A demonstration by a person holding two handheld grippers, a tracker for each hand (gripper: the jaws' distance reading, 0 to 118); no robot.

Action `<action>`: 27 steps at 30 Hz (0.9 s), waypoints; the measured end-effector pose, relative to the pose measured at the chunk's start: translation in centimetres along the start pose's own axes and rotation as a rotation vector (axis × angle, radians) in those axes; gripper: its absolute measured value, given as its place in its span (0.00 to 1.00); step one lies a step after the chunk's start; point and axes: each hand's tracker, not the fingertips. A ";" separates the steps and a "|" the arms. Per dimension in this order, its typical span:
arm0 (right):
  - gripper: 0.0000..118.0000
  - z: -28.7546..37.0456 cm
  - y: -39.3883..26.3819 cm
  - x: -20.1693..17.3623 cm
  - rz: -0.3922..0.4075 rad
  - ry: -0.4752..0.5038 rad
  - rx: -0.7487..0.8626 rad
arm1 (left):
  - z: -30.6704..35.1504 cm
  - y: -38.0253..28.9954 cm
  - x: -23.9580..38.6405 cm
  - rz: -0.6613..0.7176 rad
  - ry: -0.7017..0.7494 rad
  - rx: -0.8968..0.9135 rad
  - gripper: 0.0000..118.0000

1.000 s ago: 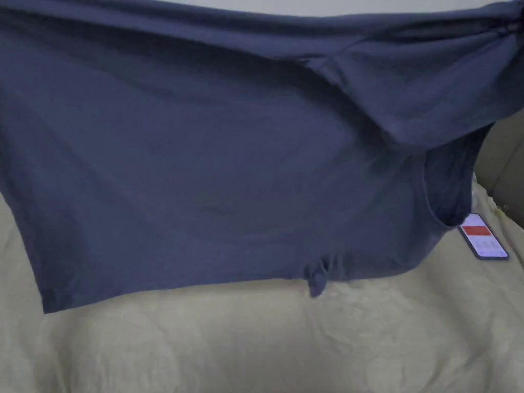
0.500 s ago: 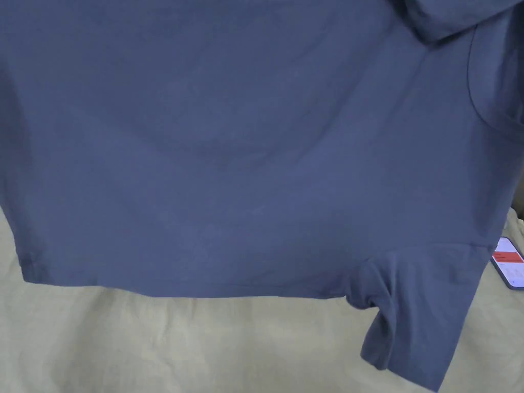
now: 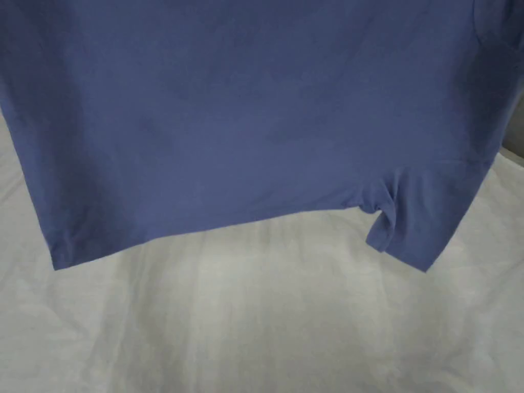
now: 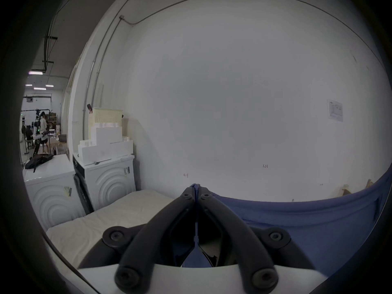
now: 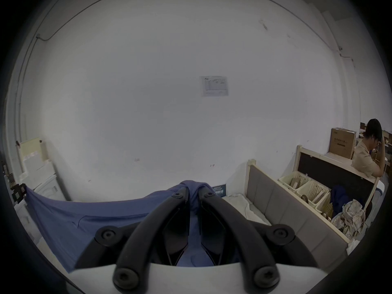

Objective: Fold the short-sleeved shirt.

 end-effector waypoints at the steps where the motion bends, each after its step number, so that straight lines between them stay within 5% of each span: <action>1: 0.05 -1.3 0.0 -0.4 0.003 -0.006 0.013 | -1.2 -0.3 0.8 0.001 -0.005 0.009 0.00; 6: 0.05 -8.1 -1.0 -0.3 -0.079 -0.028 0.057 | -5.8 -3.5 4.8 0.012 -0.024 0.069 0.00; 12: 0.05 -12.7 -6.9 -0.3 -0.066 -0.048 0.074 | -10.0 -9.4 6.8 -0.021 -0.032 0.092 0.00; 27: 0.05 -18.7 -33.4 4.3 -0.069 -0.064 -0.462 | -11.2 -35.0 6.1 -0.139 -0.040 -0.401 0.00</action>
